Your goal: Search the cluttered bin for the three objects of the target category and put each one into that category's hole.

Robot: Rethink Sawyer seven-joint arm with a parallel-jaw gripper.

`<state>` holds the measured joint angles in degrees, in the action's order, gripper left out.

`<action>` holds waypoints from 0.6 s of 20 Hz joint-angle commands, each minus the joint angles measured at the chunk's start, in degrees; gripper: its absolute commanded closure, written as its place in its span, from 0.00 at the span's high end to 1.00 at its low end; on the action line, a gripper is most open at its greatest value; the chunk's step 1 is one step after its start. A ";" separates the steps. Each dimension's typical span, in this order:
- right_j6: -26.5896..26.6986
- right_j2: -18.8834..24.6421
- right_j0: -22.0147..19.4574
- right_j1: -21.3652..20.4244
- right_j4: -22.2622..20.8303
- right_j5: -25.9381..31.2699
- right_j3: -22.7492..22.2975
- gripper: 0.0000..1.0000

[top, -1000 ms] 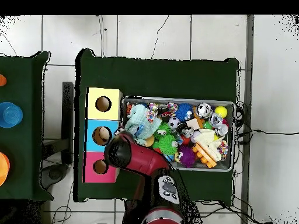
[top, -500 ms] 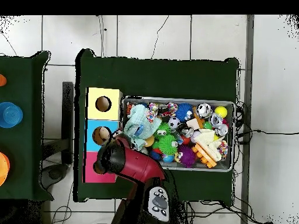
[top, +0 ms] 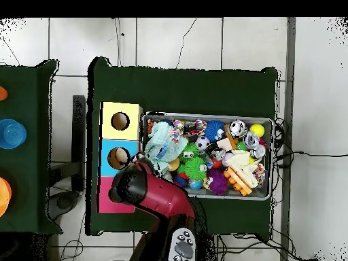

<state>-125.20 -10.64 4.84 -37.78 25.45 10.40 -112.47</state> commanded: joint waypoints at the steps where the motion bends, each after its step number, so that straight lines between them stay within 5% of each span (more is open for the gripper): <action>1: -13.84 -2.40 0.62 -0.08 3.41 6.09 0.17 1.00; 5: -17.25 -4.61 2.57 -0.10 5.44 9.48 0.16 1.00; 12: -18.41 -4.17 3.10 -0.22 9.79 6.82 -2.02 1.00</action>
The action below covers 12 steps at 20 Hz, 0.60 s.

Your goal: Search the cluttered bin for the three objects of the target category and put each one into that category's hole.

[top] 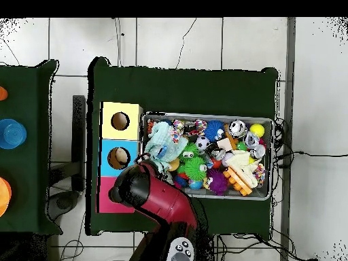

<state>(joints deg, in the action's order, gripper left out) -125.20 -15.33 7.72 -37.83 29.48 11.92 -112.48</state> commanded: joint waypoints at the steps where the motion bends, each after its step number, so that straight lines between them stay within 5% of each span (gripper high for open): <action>1: -19.41 -0.58 1.27 -0.21 6.41 6.46 -1.73 1.00; 6: -24.19 -7.33 6.91 0.97 8.79 10.61 0.46 1.00; 12: -26.90 -8.10 8.10 2.60 11.79 10.18 0.48 1.00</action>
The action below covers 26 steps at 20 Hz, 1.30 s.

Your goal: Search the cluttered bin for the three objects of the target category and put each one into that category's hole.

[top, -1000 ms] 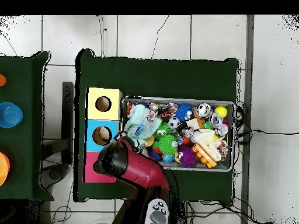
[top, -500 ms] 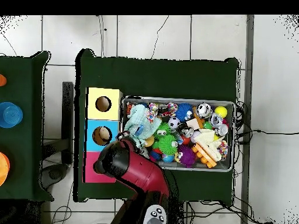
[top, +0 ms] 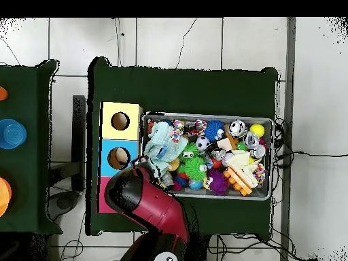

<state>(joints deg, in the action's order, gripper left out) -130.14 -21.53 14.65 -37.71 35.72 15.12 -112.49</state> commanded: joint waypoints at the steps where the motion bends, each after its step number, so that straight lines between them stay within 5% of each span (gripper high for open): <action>1: -22.69 -1.91 1.15 2.40 5.87 7.63 0.55 1.00; 8: -27.80 -1.03 -0.06 1.76 8.10 10.29 0.05 1.00; 11: -24.95 3.58 -4.48 0.33 9.54 10.14 -1.87 1.00; 18: -26.88 3.93 -4.50 0.65 9.94 10.29 -1.27 1.00; 26: -24.82 9.05 -6.95 0.03 13.80 5.95 -3.13 1.00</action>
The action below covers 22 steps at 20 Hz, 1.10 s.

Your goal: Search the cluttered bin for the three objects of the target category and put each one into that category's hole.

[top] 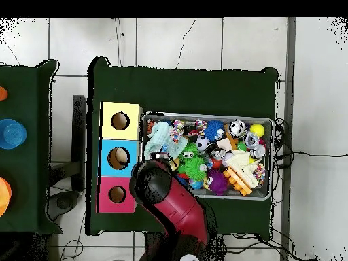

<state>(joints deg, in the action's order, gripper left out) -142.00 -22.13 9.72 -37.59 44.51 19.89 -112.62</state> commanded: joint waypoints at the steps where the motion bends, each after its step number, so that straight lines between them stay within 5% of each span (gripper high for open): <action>1: -13.07 10.39 -2.10 -0.26 5.74 0.42 -3.40 1.00; 8: -13.91 11.58 -1.39 -0.51 8.11 -0.25 -3.49 1.00; 15: -8.41 18.41 -6.62 -0.48 10.58 -7.20 -6.07 1.00; 22: -6.82 20.51 -10.70 -0.24 6.79 -10.01 -6.18 1.00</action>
<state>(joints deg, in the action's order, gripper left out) -142.00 -9.01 2.77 -38.03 51.05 14.45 -116.31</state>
